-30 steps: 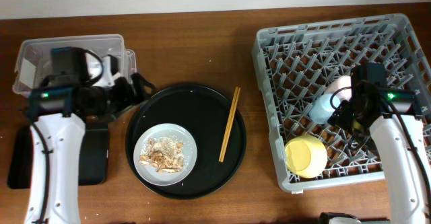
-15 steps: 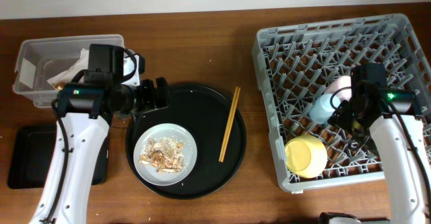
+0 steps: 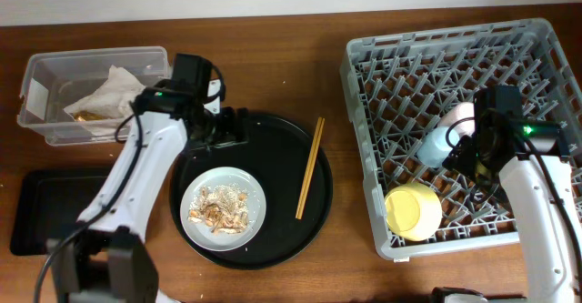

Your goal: Sort waste into correct bins and load items into the dishwasher rack

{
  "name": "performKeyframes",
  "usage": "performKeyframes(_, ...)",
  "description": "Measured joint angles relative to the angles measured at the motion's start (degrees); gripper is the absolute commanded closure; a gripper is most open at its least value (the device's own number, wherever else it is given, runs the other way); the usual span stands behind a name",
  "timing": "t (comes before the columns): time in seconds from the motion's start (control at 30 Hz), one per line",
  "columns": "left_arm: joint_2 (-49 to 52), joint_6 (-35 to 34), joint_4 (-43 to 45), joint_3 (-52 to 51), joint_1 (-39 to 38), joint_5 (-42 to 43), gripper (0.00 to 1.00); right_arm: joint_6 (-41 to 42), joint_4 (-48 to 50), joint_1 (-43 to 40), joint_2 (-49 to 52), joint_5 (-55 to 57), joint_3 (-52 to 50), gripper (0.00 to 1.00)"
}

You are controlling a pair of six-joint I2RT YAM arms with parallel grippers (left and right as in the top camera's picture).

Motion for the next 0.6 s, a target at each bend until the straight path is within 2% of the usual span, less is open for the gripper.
performKeyframes(0.17, 0.9, 0.0, 0.9, 0.2, 0.0, 0.0, 0.02, -0.1, 0.0, 0.0, 0.0, 0.0, 0.0, 0.01)
performKeyframes(0.23, 0.9, 0.0, -1.7, 0.9, 0.9, 0.1, 0.11, -0.1, 0.0, 0.0, 0.0, 0.0, 0.0, 0.01)
performKeyframes(0.27, 0.6, 0.2, -3.3, 1.5, 2.0, 0.0, 0.11, -0.1, 0.0, 0.0, 0.0, 0.0, 0.0, 0.01)
performKeyframes(0.43, -4.5, -1.3, -5.4, 3.8, 11.4, -0.3, 0.10, 0.0, 0.0, 0.0, 0.0, 0.0, 0.0, 0.01)
performKeyframes(0.47, -6.1, -1.6, -6.1, 3.9, 13.6, -0.4, 0.08, 0.0, 0.0, 0.0, 0.0, 0.0, 0.0, 0.01)
performKeyframes(0.5, -7.4, -1.8, -7.0, 4.0, 15.7, -0.4, 0.01, 0.0, 0.0, 0.0, 0.0, 0.0, 0.0, 0.01)
performKeyframes(0.6, -10.2, -2.8, -10.1, 4.3, 22.4, -0.4, 0.01, 0.0, 0.0, 0.0, 0.0, 0.0, 0.0, 0.01)
